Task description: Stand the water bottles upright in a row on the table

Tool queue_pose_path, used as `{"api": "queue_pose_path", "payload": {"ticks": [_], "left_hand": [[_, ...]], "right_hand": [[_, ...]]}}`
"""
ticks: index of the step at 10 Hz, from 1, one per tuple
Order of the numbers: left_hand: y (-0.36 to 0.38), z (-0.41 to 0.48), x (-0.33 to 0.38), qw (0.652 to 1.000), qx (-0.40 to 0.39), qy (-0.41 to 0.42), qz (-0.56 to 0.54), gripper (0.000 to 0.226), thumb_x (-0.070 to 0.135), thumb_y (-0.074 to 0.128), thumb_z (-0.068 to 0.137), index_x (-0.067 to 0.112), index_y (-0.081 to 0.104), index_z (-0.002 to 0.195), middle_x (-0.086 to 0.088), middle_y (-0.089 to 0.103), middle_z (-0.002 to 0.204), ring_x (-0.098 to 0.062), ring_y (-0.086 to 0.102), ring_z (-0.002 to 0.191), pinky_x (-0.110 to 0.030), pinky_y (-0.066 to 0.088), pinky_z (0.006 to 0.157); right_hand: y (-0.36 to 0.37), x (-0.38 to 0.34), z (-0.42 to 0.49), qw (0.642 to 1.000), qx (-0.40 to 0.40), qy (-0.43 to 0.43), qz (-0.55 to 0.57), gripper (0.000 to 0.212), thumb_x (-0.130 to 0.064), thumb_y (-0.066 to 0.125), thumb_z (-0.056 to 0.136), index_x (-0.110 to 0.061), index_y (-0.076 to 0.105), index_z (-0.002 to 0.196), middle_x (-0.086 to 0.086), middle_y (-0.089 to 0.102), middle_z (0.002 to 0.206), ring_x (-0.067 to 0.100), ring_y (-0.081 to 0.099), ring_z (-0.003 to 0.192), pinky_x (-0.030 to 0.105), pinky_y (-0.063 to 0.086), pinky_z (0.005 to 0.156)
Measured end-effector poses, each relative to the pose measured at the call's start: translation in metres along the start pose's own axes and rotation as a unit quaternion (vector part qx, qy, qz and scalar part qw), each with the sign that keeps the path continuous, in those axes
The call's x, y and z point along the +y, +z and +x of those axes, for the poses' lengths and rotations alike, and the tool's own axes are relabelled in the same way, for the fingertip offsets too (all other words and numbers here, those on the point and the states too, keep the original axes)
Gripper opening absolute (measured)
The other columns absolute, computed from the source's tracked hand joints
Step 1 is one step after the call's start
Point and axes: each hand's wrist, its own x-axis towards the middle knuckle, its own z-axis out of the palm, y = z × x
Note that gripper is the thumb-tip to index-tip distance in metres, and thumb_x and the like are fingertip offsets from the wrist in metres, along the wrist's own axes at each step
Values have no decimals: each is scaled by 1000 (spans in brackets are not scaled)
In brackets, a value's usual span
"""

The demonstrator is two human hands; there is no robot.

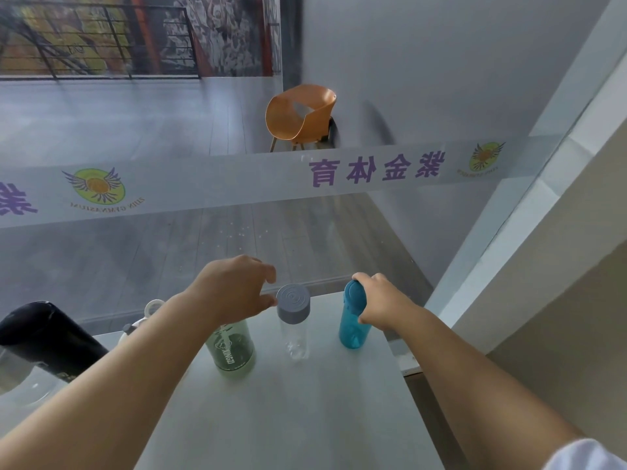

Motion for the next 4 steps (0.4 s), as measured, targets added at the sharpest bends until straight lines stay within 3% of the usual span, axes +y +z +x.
{"api": "queue_pose_path", "payload": {"ticks": [1,2,3,4], "left_hand": [[1,0,0,1000,0,3,-2,45,55,54,85,30,54,123,6,62,123,-19,63,104,-35,55,85],[-4,-3,1,1000,6,7,2,45,55,54,86,30,53,123,6,61,124,-19,62,105,-34,54,84],[-9,-6,1,1000,7,5,-1,45,55,53,86,31,52,124,7,61,125,-19,62,105,-35,54,83],[-17,-11,-3,1000,19,3,-14,42,52,55,86,31,53,122,7,61,123,-18,62,102,-35,55,81]], "right_hand": [[0,2,0,1000,-4,-2,-2,82,-6,70,78,-25,28,145,7,36,138,27,51,118,34,50,93],[-9,0,-4,999,-12,-8,-29,95,-18,75,75,-23,18,151,8,29,149,28,38,131,40,44,103],[-21,-4,-10,999,-5,-6,-47,94,-24,74,76,-21,17,151,9,26,151,29,33,134,42,41,106],[-40,-15,-19,997,25,-10,-78,80,-32,71,82,-18,27,147,10,35,147,29,39,131,40,44,101]]}}
